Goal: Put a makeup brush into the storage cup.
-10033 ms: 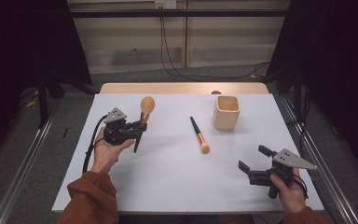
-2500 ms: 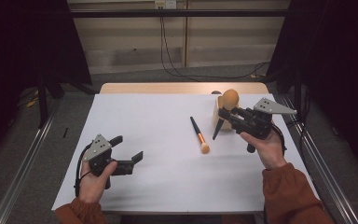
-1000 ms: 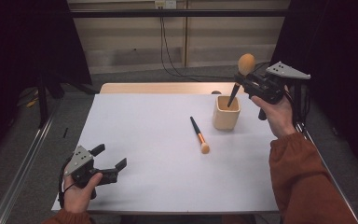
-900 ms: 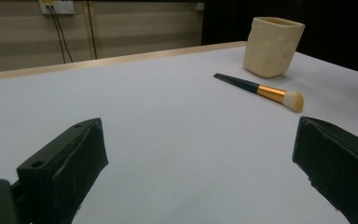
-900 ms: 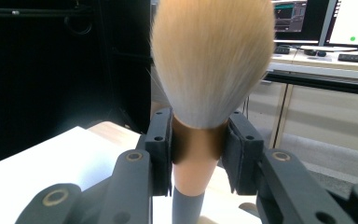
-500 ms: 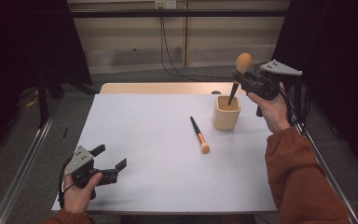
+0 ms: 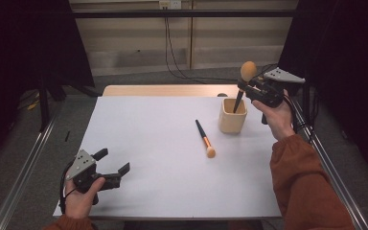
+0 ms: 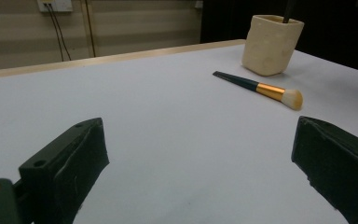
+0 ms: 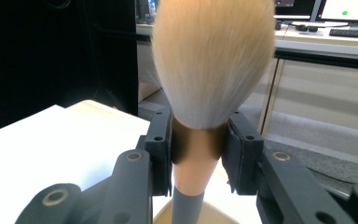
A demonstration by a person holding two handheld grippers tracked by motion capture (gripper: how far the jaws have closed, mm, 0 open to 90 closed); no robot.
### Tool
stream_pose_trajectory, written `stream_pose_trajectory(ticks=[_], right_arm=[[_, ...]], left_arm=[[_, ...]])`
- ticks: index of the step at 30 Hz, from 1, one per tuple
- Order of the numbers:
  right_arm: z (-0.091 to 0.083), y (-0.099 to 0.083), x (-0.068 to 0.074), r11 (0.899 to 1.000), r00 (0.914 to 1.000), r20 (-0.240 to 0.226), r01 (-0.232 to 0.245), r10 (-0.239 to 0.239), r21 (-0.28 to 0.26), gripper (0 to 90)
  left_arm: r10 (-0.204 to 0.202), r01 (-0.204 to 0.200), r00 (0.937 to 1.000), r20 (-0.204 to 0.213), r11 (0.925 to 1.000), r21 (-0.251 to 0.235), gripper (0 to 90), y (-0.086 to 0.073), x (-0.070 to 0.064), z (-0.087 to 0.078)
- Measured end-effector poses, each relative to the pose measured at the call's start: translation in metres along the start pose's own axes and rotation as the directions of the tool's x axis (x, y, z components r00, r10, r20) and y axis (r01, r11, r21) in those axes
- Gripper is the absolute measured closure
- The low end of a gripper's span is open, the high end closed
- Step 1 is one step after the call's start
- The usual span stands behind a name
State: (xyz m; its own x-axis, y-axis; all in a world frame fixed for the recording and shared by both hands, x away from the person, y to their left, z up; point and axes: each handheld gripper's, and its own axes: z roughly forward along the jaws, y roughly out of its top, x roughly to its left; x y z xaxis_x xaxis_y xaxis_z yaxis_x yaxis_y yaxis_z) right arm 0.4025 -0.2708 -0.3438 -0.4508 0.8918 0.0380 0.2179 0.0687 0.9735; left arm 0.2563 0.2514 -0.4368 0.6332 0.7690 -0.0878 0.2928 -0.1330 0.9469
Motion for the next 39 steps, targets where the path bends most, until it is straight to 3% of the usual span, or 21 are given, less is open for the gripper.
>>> stream_pose_trajectory(ticks=[12,39], right_arm=[[0.002,-0.021,-0.002,0.999,0.9998,0.002,-0.019,0.018,0.029,66.5],[0.015,-0.047,-0.001,0.996,0.9994,-0.001,-0.035,0.036,0.088,66.3]], left_arm=[[0.005,-0.005,1.0000,-0.002,1.0000,0.008,3.1,0.000,0.000,0.000],[0.009,-0.009,0.9999,-0.010,0.9999,0.014,3.2,-0.001,0.001,0.000]])
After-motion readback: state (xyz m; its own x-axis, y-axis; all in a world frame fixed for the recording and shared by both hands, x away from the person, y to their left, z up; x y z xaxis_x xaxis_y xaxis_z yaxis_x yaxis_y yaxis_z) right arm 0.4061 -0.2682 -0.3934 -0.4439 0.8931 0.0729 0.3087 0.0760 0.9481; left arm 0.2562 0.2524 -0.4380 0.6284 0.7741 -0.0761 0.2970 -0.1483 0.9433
